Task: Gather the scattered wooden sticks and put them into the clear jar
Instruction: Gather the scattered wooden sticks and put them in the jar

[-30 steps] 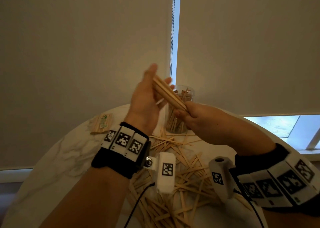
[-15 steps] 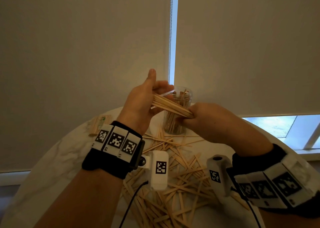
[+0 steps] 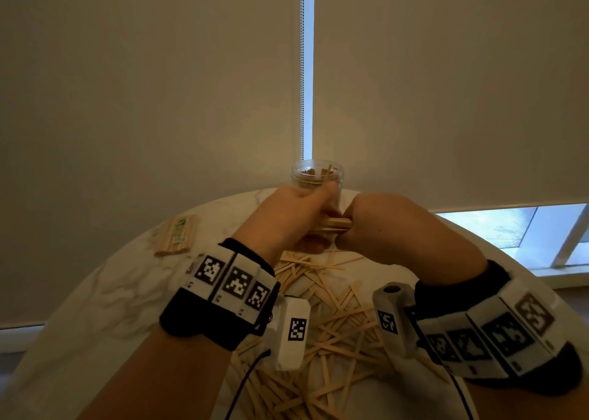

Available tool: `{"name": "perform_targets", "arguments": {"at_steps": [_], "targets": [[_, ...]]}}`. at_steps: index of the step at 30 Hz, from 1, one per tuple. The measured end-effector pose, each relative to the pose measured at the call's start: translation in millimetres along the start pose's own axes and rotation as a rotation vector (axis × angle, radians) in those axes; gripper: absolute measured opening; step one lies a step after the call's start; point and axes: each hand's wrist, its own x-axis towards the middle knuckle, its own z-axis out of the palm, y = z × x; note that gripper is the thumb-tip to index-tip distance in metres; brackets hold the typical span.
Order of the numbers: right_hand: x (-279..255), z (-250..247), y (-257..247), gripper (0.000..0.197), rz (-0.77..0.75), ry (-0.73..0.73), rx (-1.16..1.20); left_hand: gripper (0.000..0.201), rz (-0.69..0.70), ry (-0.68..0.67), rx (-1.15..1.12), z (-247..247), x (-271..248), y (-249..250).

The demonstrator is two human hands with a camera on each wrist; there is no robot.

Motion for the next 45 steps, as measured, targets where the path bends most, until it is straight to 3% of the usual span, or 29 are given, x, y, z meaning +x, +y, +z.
{"name": "perform_targets", "arguments": {"at_steps": [3, 5, 9, 11, 16, 19, 22, 24, 25, 27, 30, 32, 35, 37, 40, 42, 45], "targets": [[2.2, 1.0, -2.1, 0.013, -0.036, -0.069, 0.013, 0.054, 0.083, 0.025, 0.252, 0.9, 0.7, -7.6], [4.7, 2.0, -1.4, 0.028, -0.087, -0.082, 0.047, 0.058, 0.092, 0.032, 0.268, -4.2, 4.8, -10.4], [8.4, 8.0, 1.9, 0.030, -0.174, 0.058, 0.176, 0.054, 0.110, 0.163, 0.312, -25.5, 16.5, -18.3], [9.9, 10.4, 1.8, 0.035, -0.192, 0.164, 0.228, 0.052, 0.097, 0.210, 0.217, -34.5, 20.2, -22.3], [19.5, 25.2, -1.1, 0.061, -0.112, 0.480, 0.209, 0.052, 0.051, 0.146, -0.044, -27.6, 20.5, -23.6], [20.1, 22.3, 6.7, 0.060, -0.036, 0.513, 0.250, 0.052, -0.035, 0.103, -0.191, -23.6, 20.0, -18.1], [23.7, 8.5, 24.3, 0.061, 0.085, 0.549, 0.298, 0.044, -0.090, 0.154, -0.393, -28.1, 23.5, -17.6], [32.7, -2.8, 37.2, 0.061, 0.126, 0.600, 0.312, 0.025, -0.080, 0.224, -0.391, -29.3, 27.3, -25.6], [39.8, -9.5, 43.3, 0.061, 0.137, 0.629, 0.313, 0.028, -0.097, 0.245, -0.334, -28.6, 32.1, -30.8], [58.9, -24.5, 52.4, 0.059, 0.156, 0.678, 0.298, 0.052, -0.147, 0.246, -0.197, -26.2, 49.4, -42.2], [96.7, -41.2, 58.1, 0.056, 0.134, 0.669, 0.200, 0.103, -0.145, 0.215, 0.053, -22.5, 75.8, -44.3], [121.9, -44.4, 54.2, 0.053, 0.081, 0.613, 0.052, 0.133, -0.060, 0.217, 0.208, -16.3, 92.1, -38.5], [146.5, -43.1, 36.6, 0.049, -0.025, 0.455, -0.134, 0.167, 0.006, 0.185, 0.220, -4.7, 117.7, -32.1], [154.7, -40.0, 24.2, 0.050, -0.124, 0.316, -0.222, 0.157, -0.034, 0.123, 0.203, 0.6, 123.8, -29.2], [162.2, -36.9, 12.7, 0.042, -0.232, 0.180, -0.286, 0.115, -0.016, 0.138, 0.191, 3.5, 127.5, -36.2], [165.3, -39.9, 8.7, 0.034, -0.263, 0.169, -0.286, 0.100, 0.016, 0.164, 0.180, 4.2, 127.7, -42.6], [168.8, -50.3, 8.2, 0.023, -0.254, 0.253, -0.352, 0.100, 0.031, 0.158, 0.181, 4.3, 130.6, -46.5]]}}
